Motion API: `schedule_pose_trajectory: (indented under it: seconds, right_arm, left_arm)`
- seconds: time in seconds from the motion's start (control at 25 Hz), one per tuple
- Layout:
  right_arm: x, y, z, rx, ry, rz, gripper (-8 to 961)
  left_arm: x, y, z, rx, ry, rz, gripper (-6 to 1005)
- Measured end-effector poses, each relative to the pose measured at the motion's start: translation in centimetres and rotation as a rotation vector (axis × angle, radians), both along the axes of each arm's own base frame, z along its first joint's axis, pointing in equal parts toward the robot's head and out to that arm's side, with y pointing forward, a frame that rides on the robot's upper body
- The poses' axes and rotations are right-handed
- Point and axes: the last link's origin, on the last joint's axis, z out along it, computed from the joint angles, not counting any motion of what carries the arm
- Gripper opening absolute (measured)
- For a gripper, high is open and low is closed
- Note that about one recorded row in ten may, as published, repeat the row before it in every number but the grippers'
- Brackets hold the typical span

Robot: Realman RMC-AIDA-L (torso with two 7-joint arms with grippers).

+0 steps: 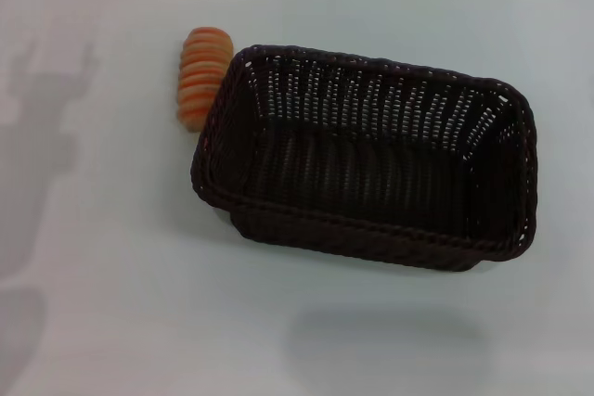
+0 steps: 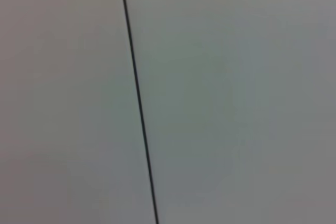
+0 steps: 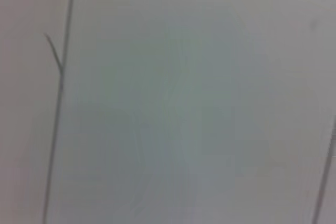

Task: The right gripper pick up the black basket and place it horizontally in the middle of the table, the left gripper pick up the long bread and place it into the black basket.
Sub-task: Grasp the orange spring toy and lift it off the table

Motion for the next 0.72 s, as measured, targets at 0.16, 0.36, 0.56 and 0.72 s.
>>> schedule_pose_trajectory:
  seconds: [0.16,0.36,0.56,0.72]
  right_arm:
    - [3.0,-0.8,-0.7,0.014,-0.074,-0.049,545]
    - [4.8,-1.3,0.4,0.041,-0.125,-0.102,545]
    - [5.9,-2.0,0.7,0.039,-0.155,-0.140,545]
    - [6.0,-2.2,0.6,0.025,-0.177,-0.142,545]
  left_arm:
    - [1.4,0.3,-0.2,-0.035,0.006,-0.023,830]
    - [3.6,-0.1,-0.7,-0.077,-0.006,-0.064,830]
    - [5.8,-0.2,-2.1,-0.173,0.004,-0.096,829]
    - [8.2,0.6,-3.4,-0.310,-0.007,-0.105,829]
